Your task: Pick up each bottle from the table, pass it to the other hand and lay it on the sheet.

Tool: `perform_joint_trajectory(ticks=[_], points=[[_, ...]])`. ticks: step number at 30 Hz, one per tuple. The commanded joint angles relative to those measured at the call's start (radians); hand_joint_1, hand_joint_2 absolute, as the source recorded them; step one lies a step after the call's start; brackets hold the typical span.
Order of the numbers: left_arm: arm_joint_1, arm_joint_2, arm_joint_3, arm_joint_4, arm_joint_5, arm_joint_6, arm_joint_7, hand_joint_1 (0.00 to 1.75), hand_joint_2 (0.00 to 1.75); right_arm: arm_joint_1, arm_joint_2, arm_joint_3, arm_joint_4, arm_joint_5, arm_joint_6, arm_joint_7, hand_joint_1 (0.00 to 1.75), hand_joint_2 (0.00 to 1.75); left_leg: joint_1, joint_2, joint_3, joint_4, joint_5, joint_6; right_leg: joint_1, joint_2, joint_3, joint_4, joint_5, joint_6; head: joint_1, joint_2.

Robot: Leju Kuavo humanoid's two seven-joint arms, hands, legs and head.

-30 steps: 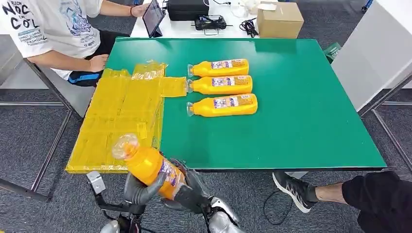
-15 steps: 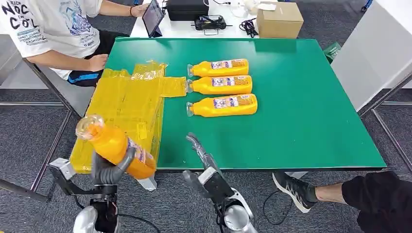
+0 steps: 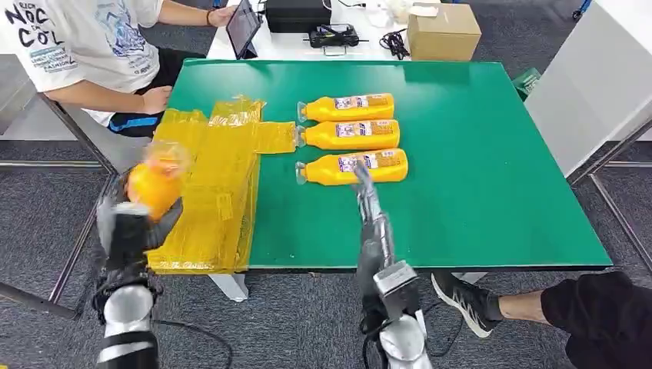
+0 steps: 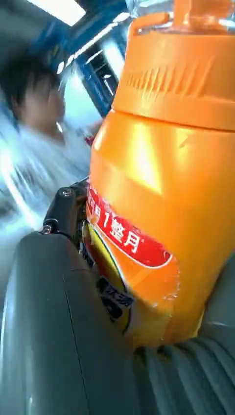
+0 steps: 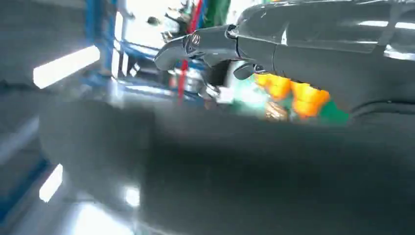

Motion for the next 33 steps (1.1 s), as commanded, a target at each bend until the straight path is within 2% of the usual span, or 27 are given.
perform_joint_trajectory(ticks=[1, 3, 12, 13, 14, 20, 23, 25, 26, 33], points=[[-0.362, 0.215, -0.253, 0.634, -0.452, 0.182, 0.098, 1.75, 1.75, -0.141, -0.028, 0.121, 0.060, -0.012, -0.003, 0.003, 0.00, 1.75, 0.001, -0.003, 0.006, -0.002, 0.001, -0.002, 0.001, -0.004, 0.007, -0.001, -0.001, -0.004, 0.000, 0.000], [-0.426, 0.248, -0.304, 0.809, -0.467, 0.225, 0.104, 1.75, 1.75, -0.148, -0.030, 0.135, 0.087, -0.030, 0.006, 0.002, 0.00, 1.75, 0.000, -0.002, 0.006, -0.002, 0.002, -0.001, 0.001, -0.003, 0.006, -0.001, 0.000, -0.003, 0.000, 0.000], [-0.439, 0.251, -0.311, 0.847, -0.453, 0.252, 0.099, 1.75, 1.75, -0.149, -0.030, 0.135, 0.091, -0.033, 0.005, -0.001, 0.00, 1.75, 0.001, -0.003, 0.007, -0.003, 0.002, -0.002, 0.001, -0.004, 0.008, -0.002, 0.000, -0.003, 0.000, 0.000], [-0.440, 0.256, -0.322, 0.849, -0.459, 0.233, 0.096, 1.75, 1.75, -0.145, -0.036, 0.134, 0.087, -0.037, 0.009, -0.004, 0.00, 1.75, 0.000, -0.003, 0.006, -0.003, 0.003, -0.001, 0.001, -0.004, 0.007, -0.002, 0.000, -0.002, 0.000, 0.000], [-0.497, 0.309, -0.386, 1.097, -0.400, 0.130, -0.004, 1.75, 1.75, -0.137, -0.040, 0.170, 0.176, -0.056, 0.050, -0.003, 0.00, 1.75, 0.001, 0.003, 0.007, -0.001, 0.000, -0.001, 0.002, 0.002, 0.006, -0.001, 0.000, -0.002, 0.000, 0.000], [-0.507, 0.331, -0.403, 1.177, -0.331, 0.022, -0.059, 1.75, 1.75, -0.145, -0.051, 0.206, 0.231, -0.056, 0.062, -0.012, 0.00, 1.75, 0.002, 0.008, 0.011, -0.002, -0.001, -0.002, 0.002, 0.006, 0.009, -0.002, -0.001, -0.004, 0.000, 0.000], [-0.509, 0.343, -0.415, 1.202, -0.294, -0.065, -0.058, 1.75, 1.75, -0.150, -0.055, 0.216, 0.247, -0.058, 0.068, -0.009, 0.00, 1.75, 0.002, 0.005, 0.004, -0.001, 0.000, -0.001, 0.002, 0.003, 0.004, -0.001, 0.000, -0.002, 0.000, 0.000], [-0.502, 0.351, -0.415, 1.212, -0.271, -0.089, -0.058, 1.75, 1.75, -0.152, -0.056, 0.222, 0.257, -0.058, 0.069, -0.008, 0.00, 1.75, 0.002, 0.006, 0.008, -0.001, -0.002, -0.002, 0.003, 0.005, 0.008, -0.001, -0.001, -0.003, 0.000, 0.000], [-0.498, 0.354, -0.417, 1.211, -0.266, -0.090, -0.060, 1.75, 1.75, -0.152, -0.056, 0.224, 0.260, -0.058, 0.069, -0.008, 0.00, 1.75, 0.001, 0.006, 0.005, -0.001, 0.000, -0.001, 0.001, 0.005, 0.004, -0.001, 0.000, -0.002, 0.000, 0.000], [-0.492, 0.362, -0.424, 1.219, -0.253, -0.113, -0.061, 1.75, 1.75, -0.152, -0.056, 0.229, 0.265, -0.058, 0.072, -0.008, 0.00, 1.75, 0.001, 0.008, 0.010, -0.003, 0.000, -0.002, 0.002, 0.007, 0.009, -0.002, 0.001, -0.003, 0.000, 0.000]])
